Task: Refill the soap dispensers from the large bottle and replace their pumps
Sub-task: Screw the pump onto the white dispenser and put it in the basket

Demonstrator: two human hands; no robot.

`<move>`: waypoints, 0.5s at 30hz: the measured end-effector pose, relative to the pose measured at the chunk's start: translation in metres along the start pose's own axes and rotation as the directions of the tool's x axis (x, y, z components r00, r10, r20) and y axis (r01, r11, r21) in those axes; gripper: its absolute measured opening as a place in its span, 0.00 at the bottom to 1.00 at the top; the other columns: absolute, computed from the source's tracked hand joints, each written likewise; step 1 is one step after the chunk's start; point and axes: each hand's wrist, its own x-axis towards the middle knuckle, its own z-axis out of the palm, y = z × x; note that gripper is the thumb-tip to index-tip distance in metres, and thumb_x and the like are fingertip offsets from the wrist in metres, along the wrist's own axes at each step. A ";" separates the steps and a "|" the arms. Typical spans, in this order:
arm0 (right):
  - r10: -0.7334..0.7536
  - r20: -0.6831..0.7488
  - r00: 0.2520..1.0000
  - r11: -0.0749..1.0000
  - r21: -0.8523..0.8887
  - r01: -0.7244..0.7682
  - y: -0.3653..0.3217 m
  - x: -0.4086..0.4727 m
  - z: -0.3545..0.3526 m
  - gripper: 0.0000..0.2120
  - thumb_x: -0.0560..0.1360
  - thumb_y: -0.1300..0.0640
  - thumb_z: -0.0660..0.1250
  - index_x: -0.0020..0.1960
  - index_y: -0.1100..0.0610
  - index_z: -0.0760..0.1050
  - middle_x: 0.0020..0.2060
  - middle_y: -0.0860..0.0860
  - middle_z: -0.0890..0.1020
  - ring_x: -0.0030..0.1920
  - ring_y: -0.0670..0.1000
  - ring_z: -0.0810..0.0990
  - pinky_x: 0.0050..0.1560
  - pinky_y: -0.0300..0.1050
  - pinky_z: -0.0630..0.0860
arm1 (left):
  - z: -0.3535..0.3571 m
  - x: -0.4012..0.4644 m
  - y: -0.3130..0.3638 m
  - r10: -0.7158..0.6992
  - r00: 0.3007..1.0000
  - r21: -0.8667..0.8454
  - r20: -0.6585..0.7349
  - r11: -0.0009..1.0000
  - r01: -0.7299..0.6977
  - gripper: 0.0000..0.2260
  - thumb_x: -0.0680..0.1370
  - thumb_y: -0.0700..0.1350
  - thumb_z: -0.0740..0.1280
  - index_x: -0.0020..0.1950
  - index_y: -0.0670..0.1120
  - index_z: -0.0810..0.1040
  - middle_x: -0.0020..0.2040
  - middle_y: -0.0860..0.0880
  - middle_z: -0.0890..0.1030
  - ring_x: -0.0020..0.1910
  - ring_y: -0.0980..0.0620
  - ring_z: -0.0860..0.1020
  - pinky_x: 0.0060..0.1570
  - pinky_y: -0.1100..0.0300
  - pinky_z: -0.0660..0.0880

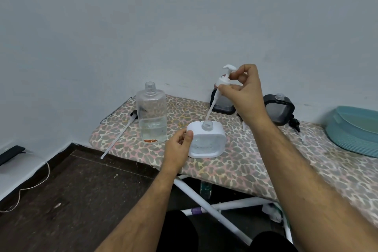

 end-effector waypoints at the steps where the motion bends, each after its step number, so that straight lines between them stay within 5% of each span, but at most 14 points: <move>1: 0.003 0.003 1.000 1.000 0.004 -0.003 0.001 -0.003 0.000 0.20 0.72 0.65 0.73 0.51 0.50 0.64 0.52 0.52 0.79 0.35 0.51 0.83 0.36 0.38 0.75 | 0.000 0.000 -0.001 0.000 1.000 -0.003 -0.001 1.000 0.000 0.18 0.77 0.62 0.61 0.57 0.52 0.80 0.46 0.54 0.83 0.42 0.65 0.80 0.39 0.70 0.75; 5: 0.013 0.032 0.999 1.000 0.002 -0.013 0.006 -0.012 0.001 0.21 0.72 0.67 0.72 0.51 0.49 0.64 0.51 0.51 0.79 0.31 0.43 0.78 0.34 0.36 0.76 | 0.001 0.001 -0.003 -0.001 1.000 -0.012 -0.006 1.000 0.001 0.21 0.77 0.63 0.62 0.57 0.49 0.81 0.44 0.54 0.83 0.41 0.64 0.80 0.38 0.70 0.75; 9: 0.050 0.093 0.994 0.997 -0.059 -0.044 0.017 -0.022 0.003 0.23 0.71 0.66 0.71 0.51 0.45 0.63 0.52 0.56 0.78 0.36 0.49 0.79 0.44 0.48 0.82 | 0.001 0.002 -0.001 0.003 1.000 -0.020 -0.011 1.000 -0.003 0.24 0.74 0.67 0.61 0.56 0.51 0.82 0.43 0.55 0.84 0.41 0.62 0.80 0.38 0.69 0.75; 12: 0.060 0.136 0.989 0.994 -0.101 -0.047 0.026 -0.031 0.006 0.22 0.70 0.65 0.71 0.50 0.44 0.63 0.51 0.52 0.78 0.31 0.41 0.77 0.35 0.35 0.75 | 0.001 0.001 0.000 0.018 1.000 -0.020 -0.016 1.000 -0.019 0.23 0.73 0.69 0.60 0.53 0.54 0.81 0.41 0.58 0.83 0.40 0.63 0.80 0.37 0.70 0.74; 15: 0.076 0.147 0.986 0.984 -0.170 -0.051 0.036 -0.039 0.010 0.22 0.69 0.62 0.71 0.50 0.43 0.63 0.50 0.51 0.79 0.34 0.41 0.80 0.35 0.34 0.73 | 0.001 0.001 0.000 0.015 1.000 -0.022 -0.024 1.000 -0.015 0.20 0.72 0.69 0.61 0.52 0.57 0.81 0.42 0.59 0.84 0.41 0.62 0.80 0.38 0.69 0.75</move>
